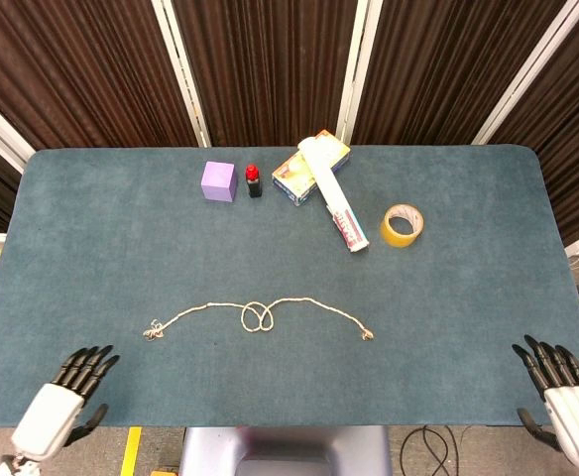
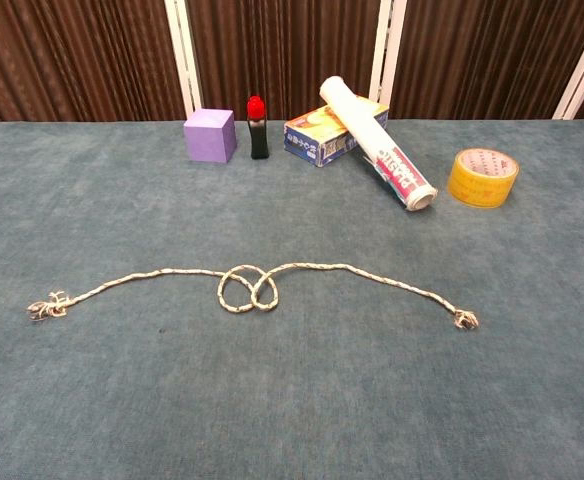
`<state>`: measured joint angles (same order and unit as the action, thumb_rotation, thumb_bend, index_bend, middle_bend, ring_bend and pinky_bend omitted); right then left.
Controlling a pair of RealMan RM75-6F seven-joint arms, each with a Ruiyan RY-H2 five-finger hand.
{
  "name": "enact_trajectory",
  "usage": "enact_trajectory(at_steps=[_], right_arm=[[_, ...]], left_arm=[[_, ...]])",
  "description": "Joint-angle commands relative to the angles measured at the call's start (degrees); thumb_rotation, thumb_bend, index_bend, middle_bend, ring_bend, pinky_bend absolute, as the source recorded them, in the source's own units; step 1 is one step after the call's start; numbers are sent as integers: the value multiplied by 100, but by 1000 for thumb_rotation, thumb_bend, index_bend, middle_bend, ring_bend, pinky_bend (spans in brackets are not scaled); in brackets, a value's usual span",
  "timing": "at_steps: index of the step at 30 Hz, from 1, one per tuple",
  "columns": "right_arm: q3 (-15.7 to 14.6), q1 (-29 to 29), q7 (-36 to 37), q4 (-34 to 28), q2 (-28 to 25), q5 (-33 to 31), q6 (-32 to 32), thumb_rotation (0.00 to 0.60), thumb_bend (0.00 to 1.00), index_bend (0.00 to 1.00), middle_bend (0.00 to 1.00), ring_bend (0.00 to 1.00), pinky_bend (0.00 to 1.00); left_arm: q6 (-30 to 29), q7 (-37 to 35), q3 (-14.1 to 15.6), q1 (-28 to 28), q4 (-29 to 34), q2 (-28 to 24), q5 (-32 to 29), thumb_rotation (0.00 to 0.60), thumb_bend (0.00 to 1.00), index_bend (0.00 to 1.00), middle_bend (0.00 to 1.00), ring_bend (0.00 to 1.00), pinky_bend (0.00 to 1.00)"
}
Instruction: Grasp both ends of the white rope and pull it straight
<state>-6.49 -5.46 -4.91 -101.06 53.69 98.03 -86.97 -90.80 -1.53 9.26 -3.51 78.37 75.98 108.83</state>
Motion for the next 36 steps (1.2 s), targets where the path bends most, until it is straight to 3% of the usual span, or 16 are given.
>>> enact_trajectory(at_steps=[1,7,16,23,36], right_arm=[[135,127,-208,-209,-34,-121,122,600,391,0,0,0,0],[222,305,-348,-386,-49,-118,281,600,391,0,0,0,0],[338,548,-951,-461,263,-419,732,600,391,0,0,0,0],[411,715,-1208,-421,465,-628,978,600,391,0,0,0,0],[456,824,-1372,-294,594,-900,1107,600,392,0,0,0,0]], left_arm=[[465,390,-78,-285,198,247,77,600,423,90,0,0,107],[1160,990,-413,-659,492,665,-243,600,422,238,0,0,108],[1713,1513,-1071,-1003,211,1273,-1188,600,420,383,0,0,108],[1994,1763,-1288,-1170,-191,1636,-1741,600,414,398,0,0,111],[1842,2327,-1456,-1286,-1215,2210,-2124,600,397,395,0,0,117]])
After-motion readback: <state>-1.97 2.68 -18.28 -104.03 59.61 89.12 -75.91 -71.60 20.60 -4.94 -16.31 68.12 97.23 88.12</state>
